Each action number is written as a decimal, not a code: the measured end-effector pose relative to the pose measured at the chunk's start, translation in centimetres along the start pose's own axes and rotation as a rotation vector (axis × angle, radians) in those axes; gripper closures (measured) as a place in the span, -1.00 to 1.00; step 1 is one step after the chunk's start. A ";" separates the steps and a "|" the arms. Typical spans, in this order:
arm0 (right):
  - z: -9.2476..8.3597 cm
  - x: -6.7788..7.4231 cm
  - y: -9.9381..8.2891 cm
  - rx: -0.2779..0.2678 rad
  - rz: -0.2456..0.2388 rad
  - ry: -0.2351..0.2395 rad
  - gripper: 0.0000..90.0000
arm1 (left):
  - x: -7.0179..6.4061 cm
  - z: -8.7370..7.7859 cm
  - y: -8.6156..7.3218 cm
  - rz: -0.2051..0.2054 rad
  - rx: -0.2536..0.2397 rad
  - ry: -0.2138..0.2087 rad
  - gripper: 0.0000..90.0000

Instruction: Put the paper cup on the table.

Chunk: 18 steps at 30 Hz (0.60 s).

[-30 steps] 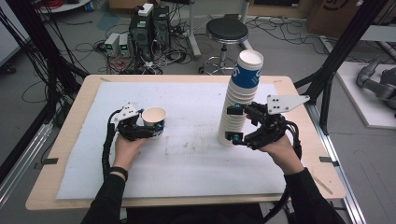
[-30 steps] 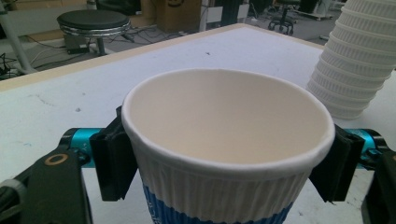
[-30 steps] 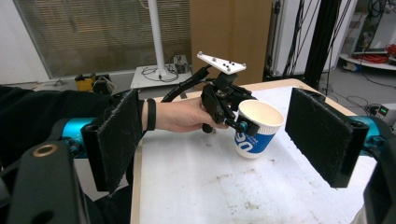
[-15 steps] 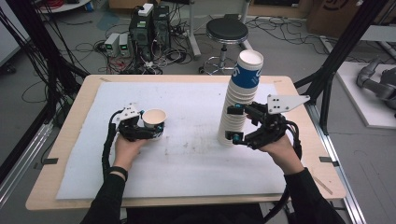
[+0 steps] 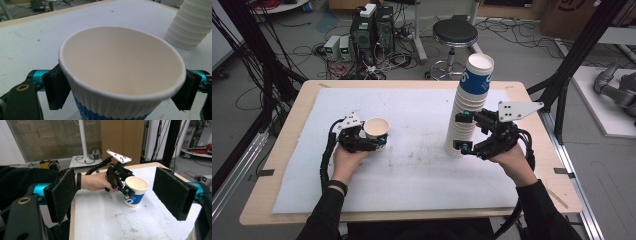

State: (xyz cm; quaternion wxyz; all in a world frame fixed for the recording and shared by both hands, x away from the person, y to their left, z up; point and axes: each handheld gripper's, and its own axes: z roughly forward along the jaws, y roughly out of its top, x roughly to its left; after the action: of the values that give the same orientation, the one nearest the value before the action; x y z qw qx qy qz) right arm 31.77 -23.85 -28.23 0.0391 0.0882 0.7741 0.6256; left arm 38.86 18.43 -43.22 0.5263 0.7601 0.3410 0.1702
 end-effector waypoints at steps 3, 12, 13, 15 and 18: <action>0.0 0.0 0.0 0.000 -0.002 0.000 -0.58 | -0.1 -0.1 0.0 0.008 0.011 0.001 -0.63; 0.0 -0.1 0.0 0.000 -0.002 0.000 -0.58 | -0.6 -0.3 0.1 0.027 0.045 0.009 -0.73; 0.0 -0.1 0.0 0.000 -0.002 0.000 -0.58 | -0.6 -0.3 0.2 0.028 0.047 0.009 -0.75; 0.0 -0.1 0.0 -0.002 -0.002 0.000 -0.58 | -0.7 -0.3 0.2 0.028 0.053 0.013 -0.79; 0.0 -0.1 0.0 -0.003 -0.004 0.000 -0.58 | -0.7 -0.4 0.2 0.027 0.063 0.017 -0.85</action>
State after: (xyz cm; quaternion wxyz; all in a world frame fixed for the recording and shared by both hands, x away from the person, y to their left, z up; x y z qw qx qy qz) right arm 31.83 -23.81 -28.23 0.0406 0.0864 0.7735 0.6266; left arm 38.20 18.15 -42.83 0.4969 0.7792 0.3405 0.1730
